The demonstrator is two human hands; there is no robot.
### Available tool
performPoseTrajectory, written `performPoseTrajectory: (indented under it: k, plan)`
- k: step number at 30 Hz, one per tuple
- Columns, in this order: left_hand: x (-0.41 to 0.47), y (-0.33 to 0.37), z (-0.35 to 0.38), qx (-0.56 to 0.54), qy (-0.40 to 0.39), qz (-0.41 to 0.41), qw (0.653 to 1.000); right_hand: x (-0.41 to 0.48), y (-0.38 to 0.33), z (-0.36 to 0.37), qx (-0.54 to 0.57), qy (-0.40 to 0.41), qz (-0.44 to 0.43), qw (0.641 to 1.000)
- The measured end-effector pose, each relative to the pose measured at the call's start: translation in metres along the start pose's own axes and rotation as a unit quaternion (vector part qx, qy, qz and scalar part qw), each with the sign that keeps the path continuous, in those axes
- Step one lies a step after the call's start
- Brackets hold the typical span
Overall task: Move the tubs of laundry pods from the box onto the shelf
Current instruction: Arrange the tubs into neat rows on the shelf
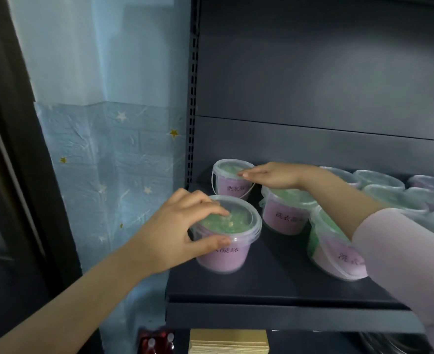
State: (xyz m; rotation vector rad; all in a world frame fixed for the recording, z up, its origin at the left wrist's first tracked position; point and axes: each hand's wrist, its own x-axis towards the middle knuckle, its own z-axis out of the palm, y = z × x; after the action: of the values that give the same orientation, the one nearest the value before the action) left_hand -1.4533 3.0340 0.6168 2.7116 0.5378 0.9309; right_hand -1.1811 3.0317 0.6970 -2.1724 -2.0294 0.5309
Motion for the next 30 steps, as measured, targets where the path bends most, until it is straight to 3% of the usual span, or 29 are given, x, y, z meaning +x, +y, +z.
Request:
performPoseTrajectory:
  k: [3,7,11,24,30]
  plan:
    - [-0.003,0.0,-0.001,0.003,-0.006,0.003,1.0,-0.017,0.002,-0.005,-0.018,0.016,-0.003,1.0]
    - [-0.012,-0.003,-0.003,-0.004,0.013,0.004,1.0,-0.057,0.017,-0.015,-0.057,0.096,-0.003,0.994]
    - [-0.022,-0.004,-0.004,-0.04,0.045,-0.006,0.998,-0.083,0.035,-0.012,-0.172,0.058,0.07,0.981]
    - [-0.052,0.0,-0.02,-0.063,0.071,-0.003,0.995,-0.086,-0.001,0.02,-0.009,0.057,-0.081,0.995]
    - [-0.056,-0.002,-0.021,-0.066,0.069,-0.001,0.995,-0.069,-0.006,0.025,-0.02,0.063,-0.072,0.995]
